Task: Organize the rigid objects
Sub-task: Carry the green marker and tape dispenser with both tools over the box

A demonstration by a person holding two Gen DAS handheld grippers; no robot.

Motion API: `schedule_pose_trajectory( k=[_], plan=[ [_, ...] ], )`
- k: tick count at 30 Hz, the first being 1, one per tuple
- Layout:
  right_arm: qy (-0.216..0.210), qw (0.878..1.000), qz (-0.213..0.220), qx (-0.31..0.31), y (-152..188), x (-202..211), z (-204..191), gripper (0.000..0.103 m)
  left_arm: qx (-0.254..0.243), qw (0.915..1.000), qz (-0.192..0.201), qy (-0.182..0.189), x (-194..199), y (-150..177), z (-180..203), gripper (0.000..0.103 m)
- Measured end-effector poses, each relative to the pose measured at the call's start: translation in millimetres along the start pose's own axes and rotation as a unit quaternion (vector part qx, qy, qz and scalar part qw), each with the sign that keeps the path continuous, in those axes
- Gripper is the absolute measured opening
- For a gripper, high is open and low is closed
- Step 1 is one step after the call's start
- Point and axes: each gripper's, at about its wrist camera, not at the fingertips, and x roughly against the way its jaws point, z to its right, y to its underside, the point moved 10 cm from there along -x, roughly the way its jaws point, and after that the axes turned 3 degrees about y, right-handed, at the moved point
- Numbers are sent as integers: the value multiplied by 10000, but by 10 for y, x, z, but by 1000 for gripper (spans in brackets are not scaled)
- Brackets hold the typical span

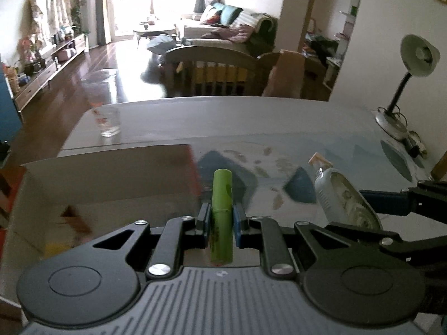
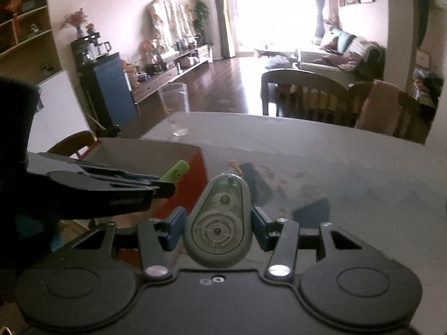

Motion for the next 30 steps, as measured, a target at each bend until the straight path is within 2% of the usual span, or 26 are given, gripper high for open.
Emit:
schedule_pose_trajectory(
  k=[9, 15, 22, 30],
  plan=[
    [-123, 9996, 45, 252, -157, -206, -551, 51, 235, 9993, 65, -279, 314, 90, -707, 16],
    [-163, 9990, -31, 415, -203, -468, -789, 51, 344, 9984, 9, -444, 368, 179, -1108, 16],
    [-68, 9975, -268, 648, -204, -912, -971, 51, 335, 9980, -203, -496, 227, 310, -1440, 16],
    [28, 9929, -692, 969, -59, -1363, -1124, 51, 326, 9975, -454, -427, -62, 385, -1607, 16]
  ],
)
